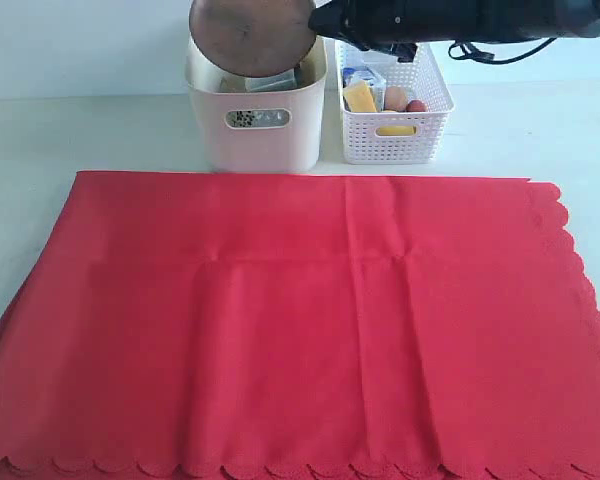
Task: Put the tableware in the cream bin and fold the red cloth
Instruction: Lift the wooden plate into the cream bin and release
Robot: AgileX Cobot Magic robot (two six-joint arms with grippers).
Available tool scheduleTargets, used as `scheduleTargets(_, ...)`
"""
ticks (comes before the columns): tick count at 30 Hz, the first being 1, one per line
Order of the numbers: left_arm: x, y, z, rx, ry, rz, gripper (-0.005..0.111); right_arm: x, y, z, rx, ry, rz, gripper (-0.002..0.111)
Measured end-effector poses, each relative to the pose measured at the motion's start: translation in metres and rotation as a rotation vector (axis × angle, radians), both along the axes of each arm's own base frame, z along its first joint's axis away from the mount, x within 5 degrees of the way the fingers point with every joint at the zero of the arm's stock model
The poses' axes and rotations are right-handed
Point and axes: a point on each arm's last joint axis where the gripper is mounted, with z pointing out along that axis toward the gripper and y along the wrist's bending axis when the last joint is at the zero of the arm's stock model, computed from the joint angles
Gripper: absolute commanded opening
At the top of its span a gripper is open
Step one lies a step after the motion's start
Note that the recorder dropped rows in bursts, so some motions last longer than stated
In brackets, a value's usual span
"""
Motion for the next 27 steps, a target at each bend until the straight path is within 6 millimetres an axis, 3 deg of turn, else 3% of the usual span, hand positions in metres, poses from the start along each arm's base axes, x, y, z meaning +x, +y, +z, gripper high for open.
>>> scheduleTargets(3,0.0,0.0,0.0,0.0,0.0,0.0,0.001,0.011,0.003,-0.017,0.025,0.027,-0.015,0.004)
scheduleTargets(8,0.0,0.0,0.0,0.0,0.0,0.0,0.001,0.011,0.012,-0.019,0.025,0.033,-0.037,0.038)
scheduleTargets(12,0.0,0.0,0.0,0.0,0.0,0.0,0.001,0.011,0.014,-0.021,0.008,0.029,-0.027,0.051)
scheduleTargets(18,0.0,0.0,0.0,0.0,0.0,0.0,0.001,0.002,0.011,-0.008,-0.094,-0.03,0.095,0.046)
scheduleTargets(27,0.0,0.0,0.0,0.0,0.0,0.0,0.001,-0.025,-0.004,0.046,-0.311,-0.027,0.198,0.007)
